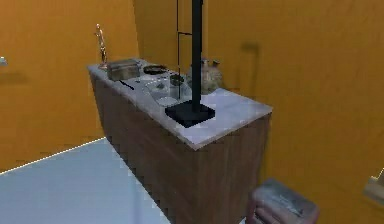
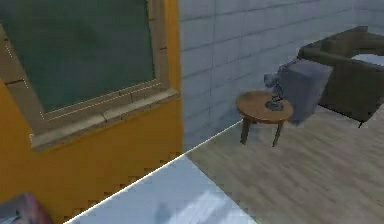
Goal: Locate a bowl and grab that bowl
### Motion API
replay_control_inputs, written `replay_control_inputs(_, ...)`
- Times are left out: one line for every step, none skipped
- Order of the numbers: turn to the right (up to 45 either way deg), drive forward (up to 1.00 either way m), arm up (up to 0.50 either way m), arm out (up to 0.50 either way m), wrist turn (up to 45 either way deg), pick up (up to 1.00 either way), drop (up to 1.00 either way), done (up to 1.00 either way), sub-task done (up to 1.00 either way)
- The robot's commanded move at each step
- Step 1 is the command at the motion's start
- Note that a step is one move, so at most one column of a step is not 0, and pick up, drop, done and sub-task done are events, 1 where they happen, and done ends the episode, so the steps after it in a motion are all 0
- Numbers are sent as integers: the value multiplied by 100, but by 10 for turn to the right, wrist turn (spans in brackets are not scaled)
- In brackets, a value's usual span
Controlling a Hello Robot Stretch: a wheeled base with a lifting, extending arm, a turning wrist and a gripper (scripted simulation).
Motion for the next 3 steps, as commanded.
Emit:
replay_control_inputs(0, 30, 0, 0, 0, 0, 0, 0, 0)
replay_control_inputs(-450, 0, 0, 0, 0, 0, 0, 0, 0)
replay_control_inputs(-450, 0, 0, 0, 0, 0, 0, 0, 0)
